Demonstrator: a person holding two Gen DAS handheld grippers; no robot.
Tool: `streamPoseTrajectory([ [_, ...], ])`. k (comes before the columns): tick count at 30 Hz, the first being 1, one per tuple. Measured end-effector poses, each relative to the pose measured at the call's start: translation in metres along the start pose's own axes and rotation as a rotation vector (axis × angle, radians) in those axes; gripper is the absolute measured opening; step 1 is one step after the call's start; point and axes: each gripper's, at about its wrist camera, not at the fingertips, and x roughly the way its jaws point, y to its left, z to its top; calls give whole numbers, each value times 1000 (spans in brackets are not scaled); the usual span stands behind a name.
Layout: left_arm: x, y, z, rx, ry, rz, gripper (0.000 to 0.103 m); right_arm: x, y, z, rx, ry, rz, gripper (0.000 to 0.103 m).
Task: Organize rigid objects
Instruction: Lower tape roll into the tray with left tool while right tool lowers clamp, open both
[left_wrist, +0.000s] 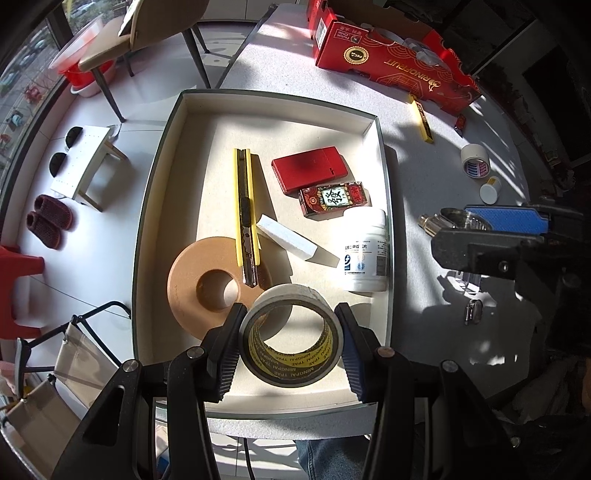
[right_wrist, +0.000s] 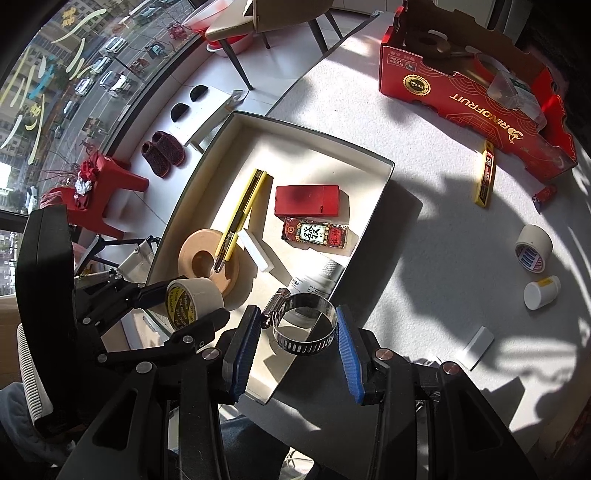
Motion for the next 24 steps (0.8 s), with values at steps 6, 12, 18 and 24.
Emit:
streamPoseTrajectory([
  [6,13,5,-1,0,28,6,52,23,9,26,4,29,23,43],
  [12,24,11,0,-33,48,22,59,43,11,39,18,51,23,43],
  [18,23,19,1,-71,58,46,91,43,-1,41,73,33,26,78],
  [24,26,15,4,-86,90,81,103,26,-34,27,185,11,57,88],
])
